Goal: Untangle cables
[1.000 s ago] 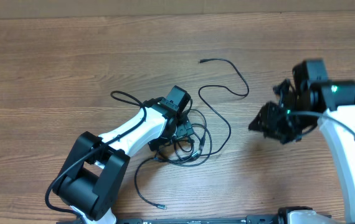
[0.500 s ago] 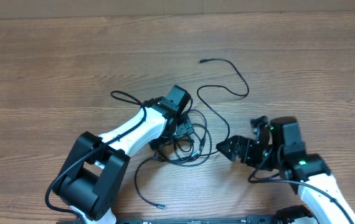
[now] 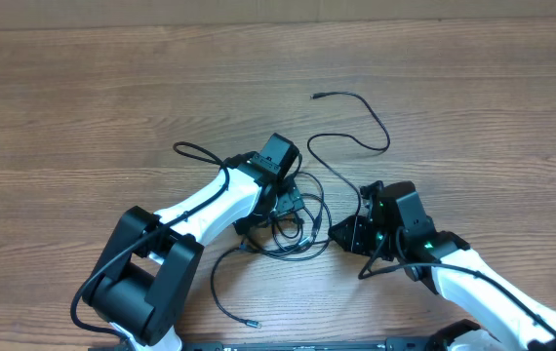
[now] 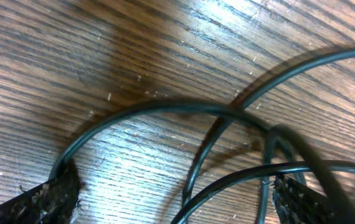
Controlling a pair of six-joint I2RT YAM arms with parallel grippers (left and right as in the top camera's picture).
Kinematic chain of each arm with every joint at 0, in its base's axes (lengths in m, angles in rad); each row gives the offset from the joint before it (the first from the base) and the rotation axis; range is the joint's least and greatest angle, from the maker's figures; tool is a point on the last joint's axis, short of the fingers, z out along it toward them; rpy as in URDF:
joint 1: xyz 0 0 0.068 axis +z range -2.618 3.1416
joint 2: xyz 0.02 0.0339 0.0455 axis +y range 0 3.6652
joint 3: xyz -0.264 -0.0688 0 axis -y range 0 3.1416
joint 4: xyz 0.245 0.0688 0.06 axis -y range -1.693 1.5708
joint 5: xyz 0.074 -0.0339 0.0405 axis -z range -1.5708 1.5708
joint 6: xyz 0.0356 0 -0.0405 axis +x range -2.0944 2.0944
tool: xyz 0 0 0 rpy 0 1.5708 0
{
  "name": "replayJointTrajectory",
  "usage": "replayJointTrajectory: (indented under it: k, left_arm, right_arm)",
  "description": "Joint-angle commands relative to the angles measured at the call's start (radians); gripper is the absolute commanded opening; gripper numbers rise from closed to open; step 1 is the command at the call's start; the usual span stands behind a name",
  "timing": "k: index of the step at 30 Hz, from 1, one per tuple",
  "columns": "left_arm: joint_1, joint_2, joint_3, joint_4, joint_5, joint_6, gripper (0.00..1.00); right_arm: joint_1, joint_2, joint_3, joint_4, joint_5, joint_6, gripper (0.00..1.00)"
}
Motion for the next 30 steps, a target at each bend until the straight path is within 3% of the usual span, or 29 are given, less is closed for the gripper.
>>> replayJointTrajectory:
  k: [1, 8, 12, 19, 25, 30]
  left_arm:
    - [0.006, 0.021, -0.021, 0.004, -0.012, -0.005, 0.99]
    - [0.006, 0.021, -0.021, 0.002, -0.014, 0.032, 1.0]
    - [0.006, 0.021, -0.021, 0.0, -0.014, 0.032, 0.99]
    - [0.006, 0.021, -0.021, 0.001, -0.014, 0.032, 1.0]
    - [0.006, 0.021, -0.021, 0.004, -0.014, 0.032, 0.99]
    - [0.006, 0.021, -0.021, 0.004, -0.013, 0.032, 0.99]
  right_arm:
    - [-0.002, 0.018, 0.002, 0.053, 0.013, 0.003, 0.04]
    - [-0.048, -0.053, 0.127, -0.023, -0.112, -0.096, 0.04]
    - [-0.08, -0.146, 0.291, -0.309, -0.071, -0.154, 0.04]
    - [-0.088, -0.332, 0.748, -0.873, 0.235, -0.261, 0.04]
    - [-0.088, -0.415, 1.11, -1.006, 0.472, -0.26, 0.04]
    - [-0.088, -0.424, 1.229, -1.007, 0.507, -0.257, 0.04]
